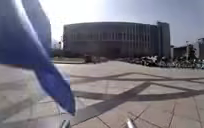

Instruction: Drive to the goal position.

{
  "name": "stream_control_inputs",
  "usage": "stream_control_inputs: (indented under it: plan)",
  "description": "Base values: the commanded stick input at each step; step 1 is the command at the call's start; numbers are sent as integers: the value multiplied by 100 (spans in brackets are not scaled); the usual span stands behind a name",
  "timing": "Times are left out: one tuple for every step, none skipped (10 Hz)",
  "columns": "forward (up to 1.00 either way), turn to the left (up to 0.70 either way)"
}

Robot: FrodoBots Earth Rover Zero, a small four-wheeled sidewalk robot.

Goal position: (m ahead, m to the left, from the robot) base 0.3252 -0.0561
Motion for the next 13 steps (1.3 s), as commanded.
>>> stream_control_inputs:
  plan:
    - [0,-73]
    - [0,-97]
    - [0,-100]
    - [0,-100]
    - [0,-100]
    - [0,-100]
    - [0,-100]
    - [0,-100]
    - [0,-100]
    - [0,-100]
    - [0,-100]
    - [0,-100]
    - [0,-100]
